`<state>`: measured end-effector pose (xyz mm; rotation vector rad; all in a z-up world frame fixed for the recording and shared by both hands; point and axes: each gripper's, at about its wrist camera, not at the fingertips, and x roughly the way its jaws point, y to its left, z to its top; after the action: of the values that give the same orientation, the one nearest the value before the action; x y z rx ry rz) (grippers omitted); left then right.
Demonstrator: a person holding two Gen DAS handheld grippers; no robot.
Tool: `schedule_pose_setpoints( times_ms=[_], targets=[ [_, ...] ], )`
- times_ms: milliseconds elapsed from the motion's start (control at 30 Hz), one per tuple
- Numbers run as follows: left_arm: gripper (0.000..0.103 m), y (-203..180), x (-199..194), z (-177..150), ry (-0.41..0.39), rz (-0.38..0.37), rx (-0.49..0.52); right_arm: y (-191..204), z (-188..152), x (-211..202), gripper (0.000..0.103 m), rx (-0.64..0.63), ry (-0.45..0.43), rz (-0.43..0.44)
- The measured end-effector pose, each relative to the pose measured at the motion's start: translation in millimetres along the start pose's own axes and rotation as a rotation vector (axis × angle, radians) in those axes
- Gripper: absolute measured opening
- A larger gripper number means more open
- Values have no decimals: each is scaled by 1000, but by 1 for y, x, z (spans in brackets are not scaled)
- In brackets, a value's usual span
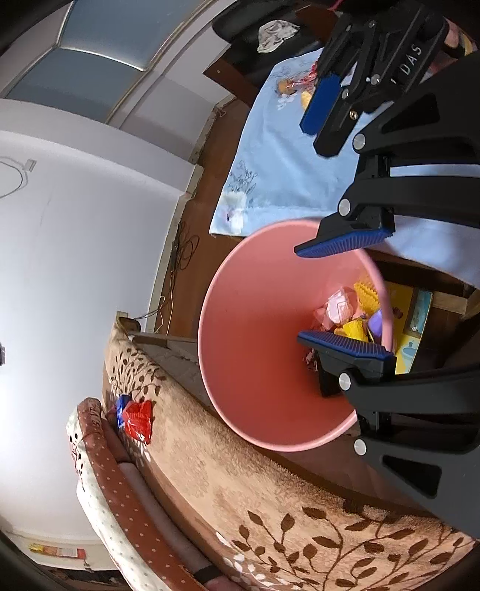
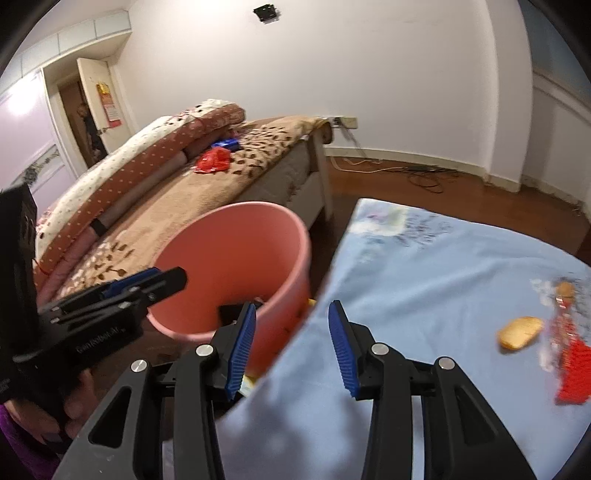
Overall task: Collect trash
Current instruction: 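Move both tools back over the sheet toward the bread slice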
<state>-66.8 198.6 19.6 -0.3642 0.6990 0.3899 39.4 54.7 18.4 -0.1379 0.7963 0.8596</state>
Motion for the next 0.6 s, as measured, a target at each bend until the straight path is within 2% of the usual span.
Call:
schedule_pose_setpoints(
  times_ms=[133, 333, 600],
  targets=[
    [42, -9, -2, 0, 6, 5, 7, -12, -5, -17, 41, 28, -22, -25],
    [42, -28, -18, -3, -31, -2, 41, -26, -14, -39, 46, 37, -56, -60],
    [42, -51, -23, -15, -26, -18, 78, -40, -30, -53, 48, 40, -69, -80]
  ],
)
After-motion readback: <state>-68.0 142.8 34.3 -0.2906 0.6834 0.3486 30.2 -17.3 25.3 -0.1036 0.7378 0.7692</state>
